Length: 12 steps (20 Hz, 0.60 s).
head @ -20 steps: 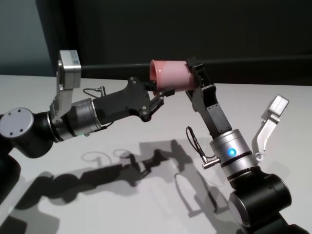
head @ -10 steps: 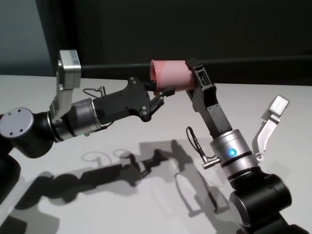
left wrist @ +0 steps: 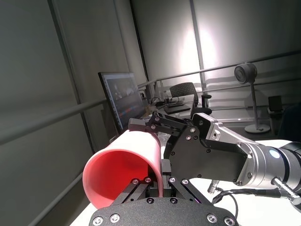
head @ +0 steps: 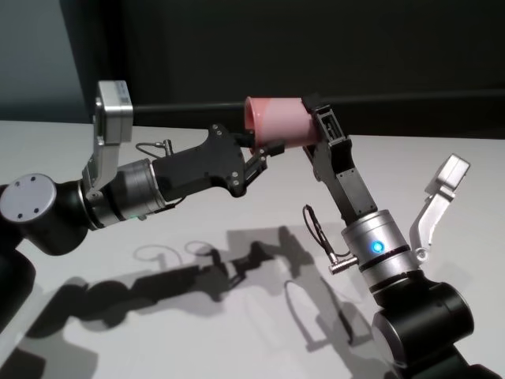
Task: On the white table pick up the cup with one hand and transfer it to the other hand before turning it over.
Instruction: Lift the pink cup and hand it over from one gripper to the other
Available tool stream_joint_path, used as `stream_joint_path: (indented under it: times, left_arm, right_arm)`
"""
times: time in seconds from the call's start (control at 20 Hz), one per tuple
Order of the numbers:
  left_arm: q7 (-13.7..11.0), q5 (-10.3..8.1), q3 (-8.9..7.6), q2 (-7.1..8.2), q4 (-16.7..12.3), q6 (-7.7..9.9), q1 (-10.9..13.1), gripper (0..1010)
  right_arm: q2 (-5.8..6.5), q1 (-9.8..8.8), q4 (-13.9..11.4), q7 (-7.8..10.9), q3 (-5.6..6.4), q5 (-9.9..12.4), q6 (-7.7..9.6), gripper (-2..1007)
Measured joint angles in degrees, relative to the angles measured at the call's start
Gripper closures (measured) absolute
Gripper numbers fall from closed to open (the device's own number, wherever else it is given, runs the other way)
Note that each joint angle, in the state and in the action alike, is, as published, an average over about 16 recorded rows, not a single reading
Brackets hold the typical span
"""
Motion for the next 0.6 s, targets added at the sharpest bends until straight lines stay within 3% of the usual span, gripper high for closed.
stream_joint_path:
  times: [0.6]
  left_arm:
    - [0.0,0.0,0.0,0.0,0.0,0.0,0.0,938]
  right_arm:
    - [-0.02,-0.02,0.0,0.0,0.01,0.0,0.0,267]
